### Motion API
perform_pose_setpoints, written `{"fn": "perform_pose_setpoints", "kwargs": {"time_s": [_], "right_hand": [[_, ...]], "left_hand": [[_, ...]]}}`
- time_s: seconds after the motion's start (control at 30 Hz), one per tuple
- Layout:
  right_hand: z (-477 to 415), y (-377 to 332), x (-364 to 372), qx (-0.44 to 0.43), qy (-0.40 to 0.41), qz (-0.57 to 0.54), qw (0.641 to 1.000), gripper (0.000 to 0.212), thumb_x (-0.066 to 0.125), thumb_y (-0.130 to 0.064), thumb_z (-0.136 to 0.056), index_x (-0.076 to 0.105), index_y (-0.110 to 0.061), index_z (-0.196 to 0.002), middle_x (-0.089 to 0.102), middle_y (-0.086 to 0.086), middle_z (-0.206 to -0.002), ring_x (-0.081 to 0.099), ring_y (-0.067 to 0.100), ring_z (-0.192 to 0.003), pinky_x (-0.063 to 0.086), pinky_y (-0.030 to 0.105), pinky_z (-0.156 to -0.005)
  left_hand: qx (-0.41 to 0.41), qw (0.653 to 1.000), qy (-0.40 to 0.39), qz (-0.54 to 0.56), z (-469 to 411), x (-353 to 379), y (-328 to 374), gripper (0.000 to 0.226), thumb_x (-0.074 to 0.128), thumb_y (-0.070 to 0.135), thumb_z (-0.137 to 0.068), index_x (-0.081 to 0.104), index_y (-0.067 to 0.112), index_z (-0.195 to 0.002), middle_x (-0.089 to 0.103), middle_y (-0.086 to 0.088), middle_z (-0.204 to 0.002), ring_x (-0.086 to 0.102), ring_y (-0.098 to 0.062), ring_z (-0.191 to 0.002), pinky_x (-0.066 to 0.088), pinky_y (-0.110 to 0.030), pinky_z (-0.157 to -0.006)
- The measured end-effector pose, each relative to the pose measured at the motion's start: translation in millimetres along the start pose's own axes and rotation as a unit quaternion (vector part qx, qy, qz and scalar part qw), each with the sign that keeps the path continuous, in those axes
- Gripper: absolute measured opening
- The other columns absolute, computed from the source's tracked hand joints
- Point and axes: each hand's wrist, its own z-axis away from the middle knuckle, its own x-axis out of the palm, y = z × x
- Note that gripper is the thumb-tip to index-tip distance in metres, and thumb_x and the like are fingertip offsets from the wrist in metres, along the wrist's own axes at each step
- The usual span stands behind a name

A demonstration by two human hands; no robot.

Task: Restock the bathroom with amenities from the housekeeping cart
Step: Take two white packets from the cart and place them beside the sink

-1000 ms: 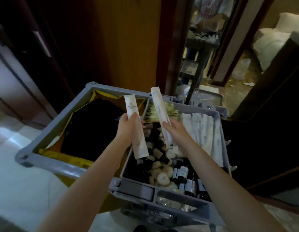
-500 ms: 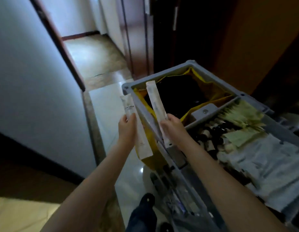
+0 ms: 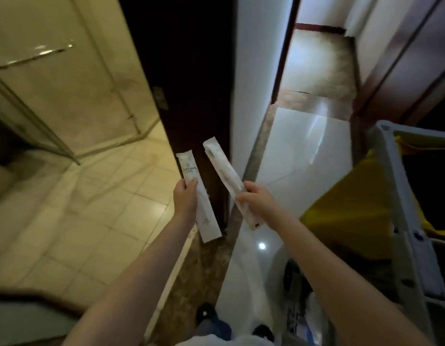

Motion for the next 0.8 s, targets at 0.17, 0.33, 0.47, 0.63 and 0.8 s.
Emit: {"fn": "perform_pose_setpoints", "kwargs": {"time_s": [0.17, 0.33, 0.47, 0.63, 0.8], "right_hand": [[-50, -44, 93, -0.019, -0.095, 0.057, 0.994, 0.033, 0.053, -0.008, -0.089, 0.051, 0.010, -0.116, 0.042, 0.022, -0.093, 0.044, 0.021, -0.075, 0.037, 0.026, -0.062], [-95, -84, 180, -0.055, -0.181, 0.083, 0.978, 0.006, 0.053, -0.012, -0.091, 0.056, -0.010, -0.096, 0.052, 0.005, -0.086, 0.050, 0.019, -0.080, 0.040, 0.027, -0.063], [-130, -109, 238, -0.066, -0.240, 0.102, 0.963, 0.007, 0.056, -0.014, -0.087, 0.057, -0.009, -0.092, 0.052, 0.004, -0.083, 0.050, 0.019, -0.077, 0.040, 0.031, -0.069], [-182, -153, 301, -0.081, -0.298, 0.134, 0.942, 0.004, 0.055, -0.009, -0.085, 0.052, -0.008, -0.086, 0.048, 0.004, -0.077, 0.043, 0.016, -0.067, 0.035, 0.028, -0.061], [-237, -210, 362, -0.112, -0.359, 0.140, 0.916, 0.008, 0.054, -0.006, -0.084, 0.049, -0.012, -0.080, 0.047, 0.001, -0.074, 0.043, 0.018, -0.067, 0.035, 0.027, -0.058]], "left_hand": [[-0.032, 0.992, 0.121, 0.031, -46, -108, 12, 0.023, 0.043, 0.018, -0.091, 0.040, 0.014, -0.069, 0.038, -0.008, -0.074, 0.042, -0.021, -0.069, 0.031, -0.032, -0.061], [-0.029, 0.975, 0.211, 0.059, -73, -202, 14, 0.018, 0.048, 0.019, -0.088, 0.049, 0.009, -0.073, 0.056, -0.014, -0.078, 0.056, -0.026, -0.070, 0.044, -0.033, -0.063], [-0.029, 0.958, 0.273, 0.079, -90, -255, 21, 0.022, 0.048, 0.018, -0.092, 0.048, 0.013, -0.071, 0.054, -0.004, -0.068, 0.056, -0.016, -0.059, 0.045, -0.022, -0.054], [-0.036, 0.935, 0.335, 0.113, -126, -309, 32, 0.007, 0.047, 0.015, -0.088, 0.051, 0.010, -0.088, 0.051, -0.015, -0.088, 0.051, -0.026, -0.080, 0.042, -0.037, -0.070], [-0.028, 0.917, 0.377, 0.129, -168, -351, 56, 0.013, 0.047, 0.012, -0.090, 0.057, 0.018, -0.096, 0.059, -0.007, -0.090, 0.056, -0.027, -0.085, 0.050, -0.043, -0.083]]}}
